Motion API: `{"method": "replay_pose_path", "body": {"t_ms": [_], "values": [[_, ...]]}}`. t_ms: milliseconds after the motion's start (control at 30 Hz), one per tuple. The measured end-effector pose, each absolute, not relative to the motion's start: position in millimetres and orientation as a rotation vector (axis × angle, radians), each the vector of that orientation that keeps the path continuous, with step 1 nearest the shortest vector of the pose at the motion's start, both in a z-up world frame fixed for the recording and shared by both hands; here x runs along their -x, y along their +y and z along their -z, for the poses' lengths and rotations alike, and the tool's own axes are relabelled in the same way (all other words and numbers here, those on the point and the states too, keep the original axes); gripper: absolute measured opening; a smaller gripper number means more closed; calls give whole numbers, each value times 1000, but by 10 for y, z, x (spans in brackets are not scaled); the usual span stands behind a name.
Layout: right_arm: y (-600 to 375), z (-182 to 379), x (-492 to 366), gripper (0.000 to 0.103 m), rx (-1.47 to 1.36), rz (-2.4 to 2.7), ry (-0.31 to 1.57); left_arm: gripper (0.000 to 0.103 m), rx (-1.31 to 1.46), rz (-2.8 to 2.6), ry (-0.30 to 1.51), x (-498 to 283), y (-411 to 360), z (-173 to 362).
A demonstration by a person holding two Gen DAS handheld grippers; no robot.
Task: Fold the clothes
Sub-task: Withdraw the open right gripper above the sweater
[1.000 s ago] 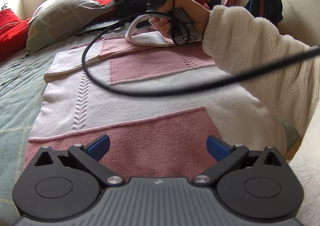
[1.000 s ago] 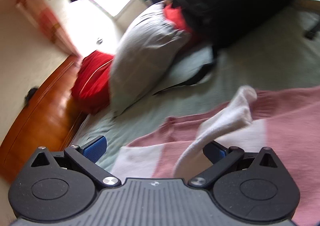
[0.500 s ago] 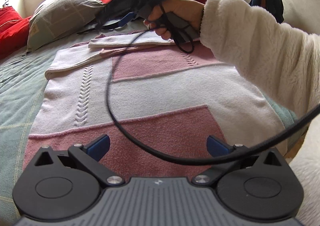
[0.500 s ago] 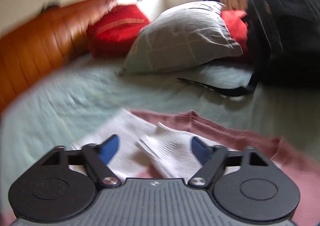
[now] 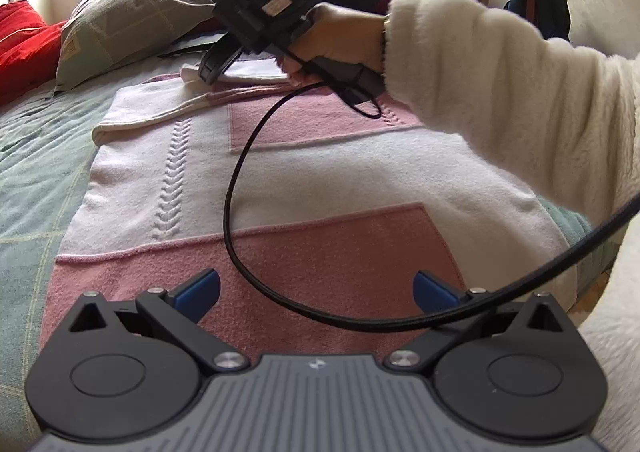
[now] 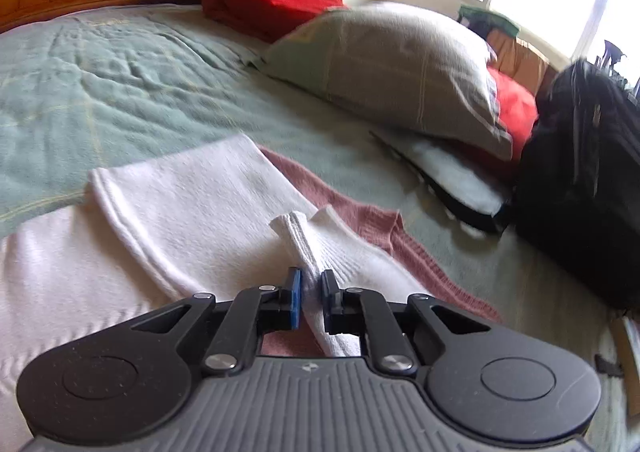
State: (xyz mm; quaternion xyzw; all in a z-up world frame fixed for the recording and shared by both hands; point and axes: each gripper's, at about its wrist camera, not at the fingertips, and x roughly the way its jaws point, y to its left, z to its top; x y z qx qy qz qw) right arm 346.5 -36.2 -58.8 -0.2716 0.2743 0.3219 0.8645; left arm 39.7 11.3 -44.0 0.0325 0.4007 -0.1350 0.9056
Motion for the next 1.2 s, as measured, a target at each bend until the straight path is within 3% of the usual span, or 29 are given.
{"method": "replay_pose_path", "body": {"t_ms": [267,467,700,867,1000,1200], "values": [[-315,653,-3525,18,533,-707,650,102,-78,284,834,-405,77,445],[-911,377,-3441,31,389,-709,648,102,-106,294,838,-389,64,433],[-2163,159,-3398,31,272,-503,671,102,-120,348,813,-297,-43,376],[-2853,440,-3175,31,186,-410,747,102,-139,353,816,-254,-141,363],[-3145,752,-2981,29,154,-369,758,102,-152,364,814,-235,-190,344],[-3185,472,-3070,30,112,-388,680,102,-173,340,807,-229,-200,290]]}}
